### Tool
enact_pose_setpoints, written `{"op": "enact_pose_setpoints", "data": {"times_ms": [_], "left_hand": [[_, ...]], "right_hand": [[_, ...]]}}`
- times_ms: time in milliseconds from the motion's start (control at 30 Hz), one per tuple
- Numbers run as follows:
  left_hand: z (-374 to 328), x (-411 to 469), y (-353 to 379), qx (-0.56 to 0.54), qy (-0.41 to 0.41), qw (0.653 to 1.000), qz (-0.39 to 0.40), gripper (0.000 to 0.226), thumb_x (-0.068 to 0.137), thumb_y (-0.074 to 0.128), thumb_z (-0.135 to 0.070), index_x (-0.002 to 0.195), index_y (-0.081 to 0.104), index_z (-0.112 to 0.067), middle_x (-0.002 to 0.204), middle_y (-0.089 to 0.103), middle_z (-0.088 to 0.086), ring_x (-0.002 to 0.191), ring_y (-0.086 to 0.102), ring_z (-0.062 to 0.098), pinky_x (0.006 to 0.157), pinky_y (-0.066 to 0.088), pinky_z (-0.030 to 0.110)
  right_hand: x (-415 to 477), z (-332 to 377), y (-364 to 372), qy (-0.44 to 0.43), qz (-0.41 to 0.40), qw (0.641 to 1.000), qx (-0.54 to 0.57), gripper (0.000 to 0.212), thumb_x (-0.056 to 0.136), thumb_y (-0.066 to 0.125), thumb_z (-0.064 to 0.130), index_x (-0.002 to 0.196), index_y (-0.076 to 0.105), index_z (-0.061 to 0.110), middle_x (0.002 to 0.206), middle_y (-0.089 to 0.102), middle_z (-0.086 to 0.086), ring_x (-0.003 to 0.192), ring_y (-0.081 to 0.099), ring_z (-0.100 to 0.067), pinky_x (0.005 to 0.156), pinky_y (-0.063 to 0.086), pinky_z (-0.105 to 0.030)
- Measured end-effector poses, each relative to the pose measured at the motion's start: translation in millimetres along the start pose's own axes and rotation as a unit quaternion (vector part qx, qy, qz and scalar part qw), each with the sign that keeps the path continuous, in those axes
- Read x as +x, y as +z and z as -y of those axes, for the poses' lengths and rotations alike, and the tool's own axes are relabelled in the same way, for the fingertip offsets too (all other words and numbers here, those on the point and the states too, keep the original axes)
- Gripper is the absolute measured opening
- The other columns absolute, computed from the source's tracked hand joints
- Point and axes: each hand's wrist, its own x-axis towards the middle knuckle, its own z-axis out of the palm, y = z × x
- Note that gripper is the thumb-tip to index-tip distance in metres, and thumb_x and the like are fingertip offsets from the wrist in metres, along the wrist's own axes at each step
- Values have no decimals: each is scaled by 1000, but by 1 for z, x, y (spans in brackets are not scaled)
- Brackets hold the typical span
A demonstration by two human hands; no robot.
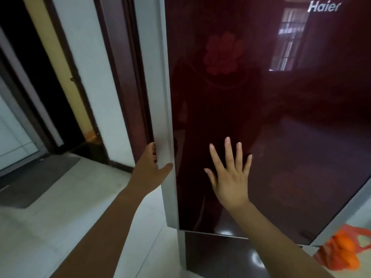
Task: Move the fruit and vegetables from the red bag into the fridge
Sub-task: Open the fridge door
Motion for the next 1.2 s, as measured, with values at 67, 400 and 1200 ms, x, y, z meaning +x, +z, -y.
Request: {"op": "enact_pose_setpoints", "data": {"times_ms": [67, 400, 1200], "left_hand": [[-3, -26, -3, 1, -6, 1000, -14, 66, 81, 69, -24, 135, 32, -19, 108, 46, -24, 87, 50, -9, 72, 40, 8], [-31, -159, -17, 2, 12, 1000, -25, 67, 82, 68, -26, 137, 31, -20, 121, 52, -15, 103, 56, 4, 80, 45, 9], [-146, -449, 53, -112, 46, 991, 57, 49, 81, 67, -27, 112, 35, -48, 107, 41, -38, 95, 51, -14, 75, 45, 7]], "right_hand": [[-10, 1, -14, -9, -3, 1000, 23, 65, 90, 50, 43, 146, 20, 30, 156, 3, -7, 142, -3, -30, 109, 3, -57], [-73, 10, -96, -7, 54, 991, 124, 64, 91, 40, 44, 147, 16, 25, 156, -4, -9, 143, -6, -31, 111, 13, -54], [-284, -53, -359, -30, 265, 923, 279, 70, 87, 27, 67, 146, -1, 41, 156, -10, 14, 140, 7, -3, 110, 24, -26]]}}
